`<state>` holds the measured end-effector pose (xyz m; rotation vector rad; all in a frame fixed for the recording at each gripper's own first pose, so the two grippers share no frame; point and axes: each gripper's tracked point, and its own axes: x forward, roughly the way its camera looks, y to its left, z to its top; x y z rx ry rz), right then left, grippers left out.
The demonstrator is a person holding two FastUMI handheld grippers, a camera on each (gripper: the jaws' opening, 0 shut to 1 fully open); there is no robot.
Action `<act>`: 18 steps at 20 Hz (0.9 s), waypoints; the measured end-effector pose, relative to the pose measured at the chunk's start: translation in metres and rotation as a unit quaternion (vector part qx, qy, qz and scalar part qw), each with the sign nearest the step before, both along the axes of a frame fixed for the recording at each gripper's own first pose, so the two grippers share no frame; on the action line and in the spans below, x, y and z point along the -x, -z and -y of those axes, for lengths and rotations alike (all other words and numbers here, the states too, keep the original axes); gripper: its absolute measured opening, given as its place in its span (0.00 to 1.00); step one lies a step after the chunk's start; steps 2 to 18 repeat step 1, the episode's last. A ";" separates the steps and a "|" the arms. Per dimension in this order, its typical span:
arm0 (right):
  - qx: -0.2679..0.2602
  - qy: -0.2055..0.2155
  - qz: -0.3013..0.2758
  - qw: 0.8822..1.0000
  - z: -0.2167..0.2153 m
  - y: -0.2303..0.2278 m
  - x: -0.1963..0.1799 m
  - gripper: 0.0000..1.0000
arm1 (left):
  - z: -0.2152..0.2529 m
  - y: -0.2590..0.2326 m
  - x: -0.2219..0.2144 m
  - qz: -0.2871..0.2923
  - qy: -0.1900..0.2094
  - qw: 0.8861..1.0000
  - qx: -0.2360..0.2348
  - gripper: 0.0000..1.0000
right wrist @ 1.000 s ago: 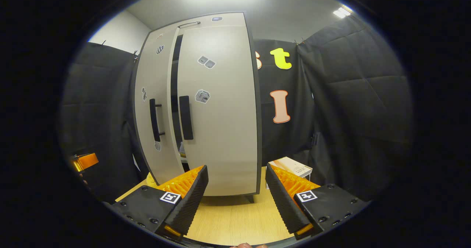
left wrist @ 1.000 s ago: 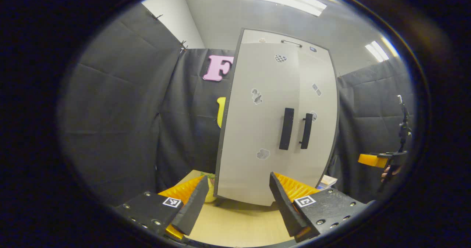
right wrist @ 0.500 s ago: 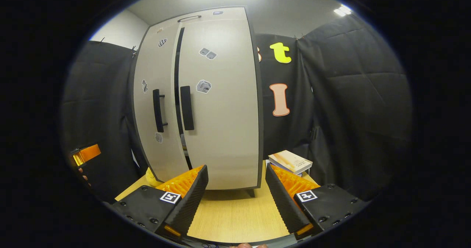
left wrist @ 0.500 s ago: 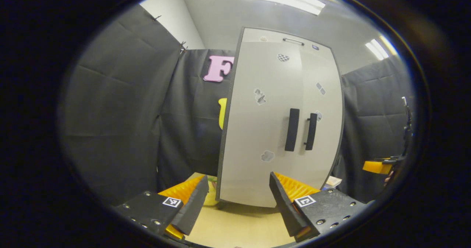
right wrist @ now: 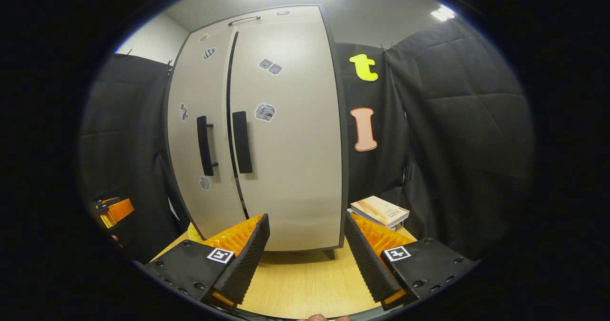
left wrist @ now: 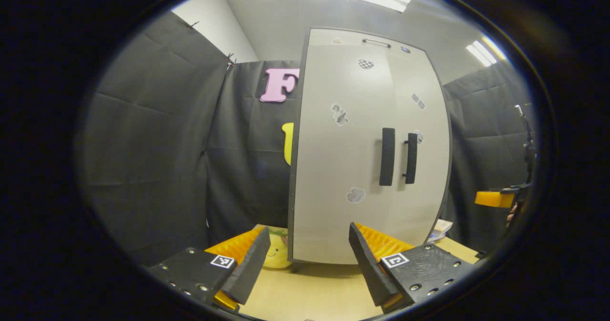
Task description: Grab one shoe with the right hand and put it into the shoe cabinet, grab the other shoe with the left hand and put it into the shoe cabinet; then close the right door with the right hand and the left door with the left hand.
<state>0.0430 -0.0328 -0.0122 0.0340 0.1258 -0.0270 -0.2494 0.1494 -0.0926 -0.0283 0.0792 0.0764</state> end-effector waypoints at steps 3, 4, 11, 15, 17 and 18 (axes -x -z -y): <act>0.004 -0.003 0.002 1.000 0.001 -0.002 0.000 0.98 | 0.002 -0.001 0.000 -0.002 -0.007 1.000 0.005 0.95; 0.004 -0.003 0.002 1.000 0.001 -0.002 0.000 0.98 | 0.002 -0.001 0.000 -0.002 -0.007 1.000 0.005 0.95; 0.004 -0.003 0.002 1.000 0.001 -0.002 0.000 0.98 | 0.002 -0.001 0.000 -0.002 -0.007 1.000 0.005 0.95; 0.004 -0.003 0.002 1.000 0.001 -0.002 0.000 0.98 | 0.002 -0.001 0.000 -0.002 -0.007 1.000 0.005 0.95; 0.004 -0.003 0.002 1.000 0.001 -0.002 0.000 0.98 | 0.002 -0.001 0.000 -0.002 -0.007 1.000 0.005 0.95; 0.004 -0.003 0.002 1.000 0.001 -0.002 0.000 0.98 | 0.002 -0.001 0.000 -0.002 -0.007 1.000 0.005 0.95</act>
